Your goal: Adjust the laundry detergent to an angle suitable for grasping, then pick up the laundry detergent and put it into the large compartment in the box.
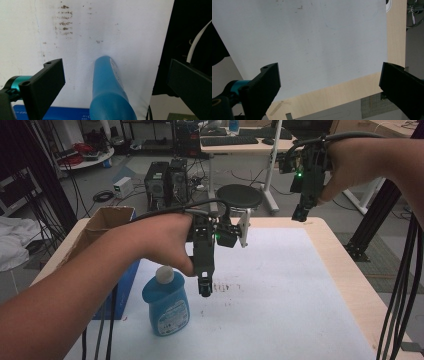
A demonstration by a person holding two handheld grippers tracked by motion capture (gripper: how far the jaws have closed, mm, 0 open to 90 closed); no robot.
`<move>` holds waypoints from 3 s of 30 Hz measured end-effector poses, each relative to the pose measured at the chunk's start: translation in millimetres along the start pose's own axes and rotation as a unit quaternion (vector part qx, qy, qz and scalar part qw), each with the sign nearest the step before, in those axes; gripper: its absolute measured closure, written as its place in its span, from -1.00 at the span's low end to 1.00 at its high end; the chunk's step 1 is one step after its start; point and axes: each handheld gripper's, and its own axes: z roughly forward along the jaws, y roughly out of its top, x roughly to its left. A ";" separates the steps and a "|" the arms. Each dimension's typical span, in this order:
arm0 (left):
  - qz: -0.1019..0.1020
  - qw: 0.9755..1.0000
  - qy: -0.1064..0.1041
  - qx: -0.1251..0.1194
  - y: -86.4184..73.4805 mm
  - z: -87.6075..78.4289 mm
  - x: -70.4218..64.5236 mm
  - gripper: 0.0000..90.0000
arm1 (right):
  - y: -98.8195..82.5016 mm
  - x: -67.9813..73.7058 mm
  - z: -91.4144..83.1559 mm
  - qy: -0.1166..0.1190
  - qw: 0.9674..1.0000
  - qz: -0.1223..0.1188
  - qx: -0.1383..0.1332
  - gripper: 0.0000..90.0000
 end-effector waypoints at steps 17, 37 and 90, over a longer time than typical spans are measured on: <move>-0.014 1.000 0.003 -0.008 -4.4 0.7 -5.7 -0.96 | -0.1 6.4 4.2 -0.003 1.000 -0.005 0.002 -0.94; -0.014 1.000 -0.010 -0.017 -5.8 3.4 -2.0 -0.96 | -4.7 -0.3 13.0 0.000 1.000 0.007 0.007 -0.94; -0.169 0.984 0.012 -0.049 -93.4 28.0 -10.5 -0.96 | 11.3 3.4 38.0 0.012 1.000 -0.021 0.018 -0.94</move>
